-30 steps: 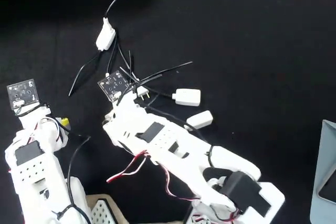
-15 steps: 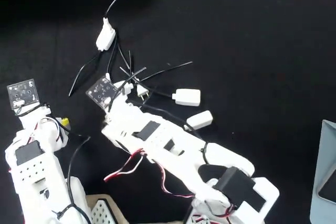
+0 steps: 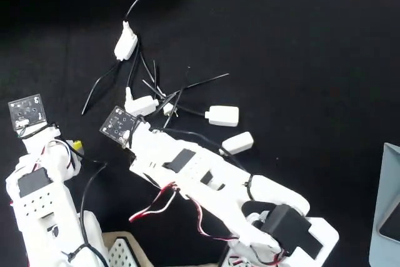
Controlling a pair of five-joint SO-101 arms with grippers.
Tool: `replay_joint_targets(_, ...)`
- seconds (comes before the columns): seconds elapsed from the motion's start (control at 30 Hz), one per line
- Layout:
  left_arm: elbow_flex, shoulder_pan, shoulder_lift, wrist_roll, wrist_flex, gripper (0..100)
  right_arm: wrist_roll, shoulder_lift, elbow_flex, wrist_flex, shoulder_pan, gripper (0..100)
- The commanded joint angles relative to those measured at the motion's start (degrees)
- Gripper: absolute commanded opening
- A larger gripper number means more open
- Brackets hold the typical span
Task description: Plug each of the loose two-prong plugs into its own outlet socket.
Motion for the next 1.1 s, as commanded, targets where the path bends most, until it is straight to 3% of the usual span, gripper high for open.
replay_joint_targets(0.0, -0.13, -0.31, -0.88, 0.18, -0.79, 25, 0.53, 1.89, 0.04, 3.87, -0.18, 1.1)
replay_joint_targets(0.33, 0.66, -0.04, -1.32, 0.18, -0.97, 25, 0.62, 1.01, -0.22, 4.84, 0.0, 1.1)
replay_joint_targets(0.5, 0.66, -0.22, -1.32, 0.18, -0.97, 25, 0.35, -7.16, 0.22, 5.19, 0.18, 1.1)
replay_joint_targets(0.77, 0.66, -0.31, -1.32, 0.26, -0.97, 25, 0.44, -21.32, -1.98, 10.37, 6.68, 1.1)
replay_joint_targets(1.07, 0.66, -0.31, -1.32, 0.18, -0.97, 25, 0.35, -21.93, -8.31, 7.47, 13.01, 1.1)
